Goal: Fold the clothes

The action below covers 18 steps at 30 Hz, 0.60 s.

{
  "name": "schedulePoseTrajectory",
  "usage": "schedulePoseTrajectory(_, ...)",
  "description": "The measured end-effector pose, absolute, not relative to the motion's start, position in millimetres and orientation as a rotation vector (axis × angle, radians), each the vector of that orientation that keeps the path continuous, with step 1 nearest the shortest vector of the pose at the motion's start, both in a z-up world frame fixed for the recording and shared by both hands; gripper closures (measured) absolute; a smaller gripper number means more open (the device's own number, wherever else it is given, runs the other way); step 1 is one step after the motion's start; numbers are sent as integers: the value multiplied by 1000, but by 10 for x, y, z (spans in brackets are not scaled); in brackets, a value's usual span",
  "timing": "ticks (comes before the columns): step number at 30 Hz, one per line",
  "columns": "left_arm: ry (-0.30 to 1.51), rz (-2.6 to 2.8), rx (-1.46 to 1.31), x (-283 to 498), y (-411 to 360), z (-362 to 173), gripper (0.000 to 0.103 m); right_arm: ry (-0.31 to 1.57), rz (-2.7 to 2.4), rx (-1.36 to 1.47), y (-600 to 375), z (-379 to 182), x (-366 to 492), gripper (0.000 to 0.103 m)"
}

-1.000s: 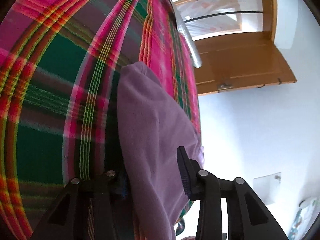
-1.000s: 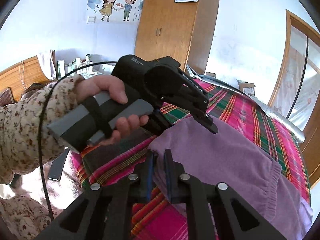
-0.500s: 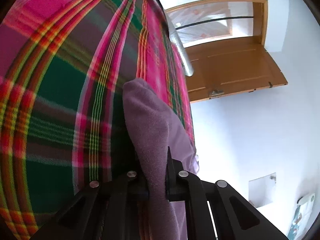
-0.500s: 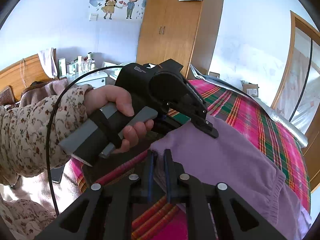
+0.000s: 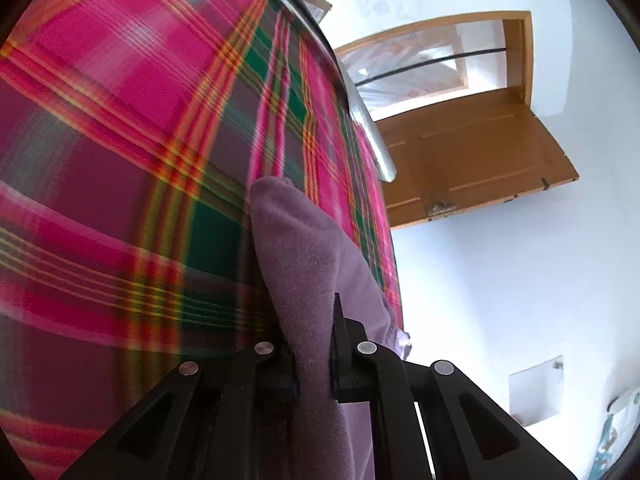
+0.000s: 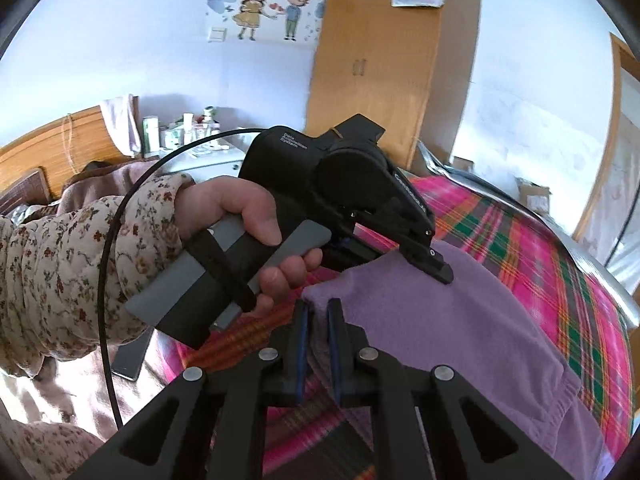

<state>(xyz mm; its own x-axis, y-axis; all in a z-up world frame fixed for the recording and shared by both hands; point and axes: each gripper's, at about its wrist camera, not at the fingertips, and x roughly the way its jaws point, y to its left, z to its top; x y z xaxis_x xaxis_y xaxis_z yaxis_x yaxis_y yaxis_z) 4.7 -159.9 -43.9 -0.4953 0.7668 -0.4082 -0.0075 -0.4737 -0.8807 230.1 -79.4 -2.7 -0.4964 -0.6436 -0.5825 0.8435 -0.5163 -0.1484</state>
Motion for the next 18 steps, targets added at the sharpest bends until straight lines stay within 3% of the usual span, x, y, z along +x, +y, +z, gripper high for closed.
schedulePoseTrajectory(18,-1231,2175,-1163,485,-2504,-408,92,466,-1882,595,-1418,-33,2404,94)
